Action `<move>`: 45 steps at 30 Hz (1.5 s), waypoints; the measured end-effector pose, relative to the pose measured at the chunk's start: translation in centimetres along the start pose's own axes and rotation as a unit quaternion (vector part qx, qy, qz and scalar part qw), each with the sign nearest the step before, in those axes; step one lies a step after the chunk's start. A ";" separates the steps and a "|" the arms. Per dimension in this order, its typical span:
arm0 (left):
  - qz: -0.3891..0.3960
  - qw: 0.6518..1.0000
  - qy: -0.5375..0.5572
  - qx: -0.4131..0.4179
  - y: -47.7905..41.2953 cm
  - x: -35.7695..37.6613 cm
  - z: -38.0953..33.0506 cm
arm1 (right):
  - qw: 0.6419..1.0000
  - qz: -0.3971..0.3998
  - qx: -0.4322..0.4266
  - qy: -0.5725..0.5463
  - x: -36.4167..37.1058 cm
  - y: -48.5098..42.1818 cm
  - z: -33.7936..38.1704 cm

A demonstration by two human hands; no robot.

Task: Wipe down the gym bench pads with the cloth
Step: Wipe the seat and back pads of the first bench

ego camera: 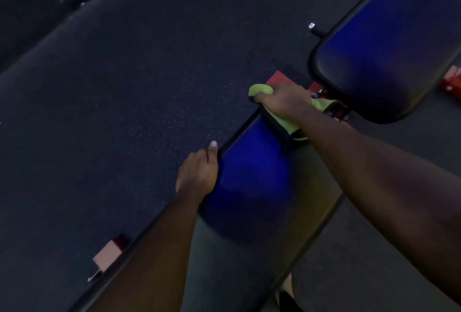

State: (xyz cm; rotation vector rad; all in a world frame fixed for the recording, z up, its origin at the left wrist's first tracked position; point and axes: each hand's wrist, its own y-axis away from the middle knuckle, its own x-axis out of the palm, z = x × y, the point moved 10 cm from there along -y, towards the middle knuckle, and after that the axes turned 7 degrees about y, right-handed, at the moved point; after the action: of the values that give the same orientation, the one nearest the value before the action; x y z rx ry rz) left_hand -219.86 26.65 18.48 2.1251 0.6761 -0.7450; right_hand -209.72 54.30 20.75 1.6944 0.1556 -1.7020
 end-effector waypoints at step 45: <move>-0.209 0.940 -0.061 -0.264 23.9 -12.5 28.2 | 0.854 -0.010 -0.493 0.163 16.1 30.7 36.7</move>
State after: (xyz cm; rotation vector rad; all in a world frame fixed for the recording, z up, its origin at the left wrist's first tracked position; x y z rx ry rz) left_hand -220.50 -11.98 23.70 1.4491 1.1352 -0.8004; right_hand -221.02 5.11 22.92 1.1320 1.0204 -0.9919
